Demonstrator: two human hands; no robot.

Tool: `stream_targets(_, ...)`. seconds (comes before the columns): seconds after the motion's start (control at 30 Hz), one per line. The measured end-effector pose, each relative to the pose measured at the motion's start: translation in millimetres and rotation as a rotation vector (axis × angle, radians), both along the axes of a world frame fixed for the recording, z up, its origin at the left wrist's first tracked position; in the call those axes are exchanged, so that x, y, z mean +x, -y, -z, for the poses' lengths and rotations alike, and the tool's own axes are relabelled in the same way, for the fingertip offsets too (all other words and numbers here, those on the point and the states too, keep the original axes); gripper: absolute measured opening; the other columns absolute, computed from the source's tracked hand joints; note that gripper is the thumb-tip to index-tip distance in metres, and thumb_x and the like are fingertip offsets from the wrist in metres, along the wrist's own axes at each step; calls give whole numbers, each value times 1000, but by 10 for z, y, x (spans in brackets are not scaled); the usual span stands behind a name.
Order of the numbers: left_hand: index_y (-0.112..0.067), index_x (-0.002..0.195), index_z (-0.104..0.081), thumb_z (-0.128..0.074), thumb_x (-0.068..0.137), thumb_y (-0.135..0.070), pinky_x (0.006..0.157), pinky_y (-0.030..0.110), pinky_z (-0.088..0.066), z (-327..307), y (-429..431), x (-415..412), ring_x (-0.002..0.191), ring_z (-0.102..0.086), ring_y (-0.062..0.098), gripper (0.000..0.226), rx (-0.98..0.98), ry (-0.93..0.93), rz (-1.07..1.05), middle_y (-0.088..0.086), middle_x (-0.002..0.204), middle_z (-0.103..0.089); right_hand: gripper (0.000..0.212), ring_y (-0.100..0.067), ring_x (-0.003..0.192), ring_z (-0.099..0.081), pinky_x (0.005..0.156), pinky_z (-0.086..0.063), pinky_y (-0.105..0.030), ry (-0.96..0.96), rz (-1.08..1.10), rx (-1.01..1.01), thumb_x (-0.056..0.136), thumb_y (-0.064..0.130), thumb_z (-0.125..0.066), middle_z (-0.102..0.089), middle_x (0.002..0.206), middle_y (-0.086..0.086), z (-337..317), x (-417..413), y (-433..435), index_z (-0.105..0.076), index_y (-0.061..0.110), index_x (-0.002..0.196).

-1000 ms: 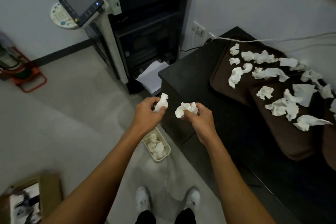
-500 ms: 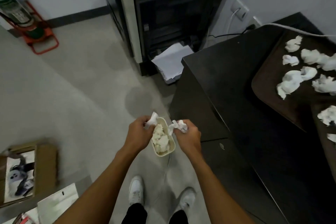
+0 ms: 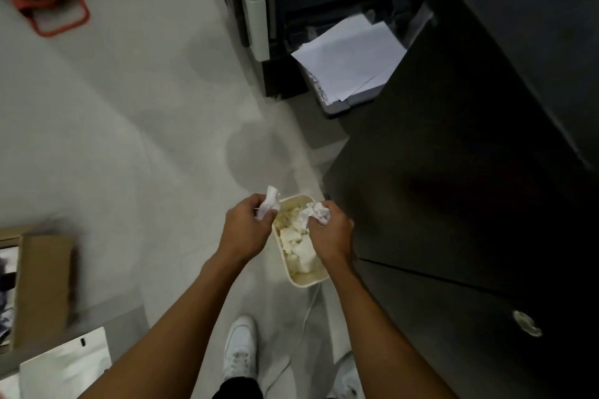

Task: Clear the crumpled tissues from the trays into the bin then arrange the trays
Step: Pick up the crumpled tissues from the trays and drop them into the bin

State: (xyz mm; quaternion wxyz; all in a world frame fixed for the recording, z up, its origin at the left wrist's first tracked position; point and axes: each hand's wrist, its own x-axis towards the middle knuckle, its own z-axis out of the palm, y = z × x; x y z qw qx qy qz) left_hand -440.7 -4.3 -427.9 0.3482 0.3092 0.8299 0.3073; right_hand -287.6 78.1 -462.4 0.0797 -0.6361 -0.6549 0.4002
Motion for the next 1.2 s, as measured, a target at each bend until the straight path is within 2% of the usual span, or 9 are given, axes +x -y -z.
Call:
stream_targets(0.1,-20,118,-70,-67,95,-31,69,14,-42,305,21,-127,88,-64,11,25,-19,-16,-9,-9,101,-71,37,-24,113,-65,92,-55,-30,92,-101,-71,94,31,-67,-67,123,-2,435,-118,15,-60,22,129)
stream_targets(0.2,-21,118,-70,-67,95,-32,68,15,-41,518,35,-177,88,-64,12,25,-32,-29,9,-8,102,-72,58,-27,122,-58,102,-50,-49,212,-239,-225,90,36,-71,-60,137,1,740,-95,49,-49,30,144)
stream_targets(0.33,-22,120,-70,-67,95,-34,72,19,-44,709,52,-131,90,-65,12,27,-51,-11,26,-9,104,-72,57,-30,125,-56,102,-49,-38,255,-154,-280,88,16,-63,-60,137,-7,824,143,22,-52,26,143)
stream_targets(0.47,-22,119,-70,-66,96,-33,65,9,-40,834,19,-27,80,-62,1,26,-63,-13,64,-11,99,-70,65,-29,133,-49,104,-44,-36,303,-230,-297,87,17,-62,-50,147,-5,929,390,64,-44,19,149)
stream_targets(0.6,-18,120,-69,-67,95,-33,75,28,-51,994,-83,102,91,-67,18,29,-68,-20,110,-1,106,-73,58,-30,132,-51,103,-44,-34,330,-343,-326,91,14,-61,-52,143,-4,971,526,149,-44,17,147)
stream_targets(0.7,-15,127,-66,-67,95,-33,81,27,-46,1118,-223,247,103,-67,27,36,-108,-24,192,6,116,-71,58,-28,133,-51,105,-43,-33,311,-347,-330,93,15,-61,-54,143,-3,1014,592,179,-42,18,148)
stream_targets(0.77,-13,145,-51,-69,94,-33,89,25,-40,1205,-302,340,121,-60,33,58,-248,41,360,11,136,-63,57,-28,133,-51,104,-42,-31,284,-332,-341,94,16,-60,-54,144,-3,1002,606,175,-43,19,149)
stream_targets(0.87,-9,158,-25,-70,94,-29,103,34,-42,1314,-300,396,134,-50,36,81,-438,52,521,15,152,-47,55,-28,131,-53,98,-41,-26,251,-300,-374,95,15,-58,-56,143,-6,935,642,149,-45,20,148)
stream_targets(1.2,-14,134,-62,-64,96,-28,95,30,-50,524,131,357,110,-66,23,41,-366,-38,434,5,124,-69,57,-28,129,-56,103,-52,-39,146,-204,-363,89,26,-60,-58,142,-1,83,677,248,-50,28,145)
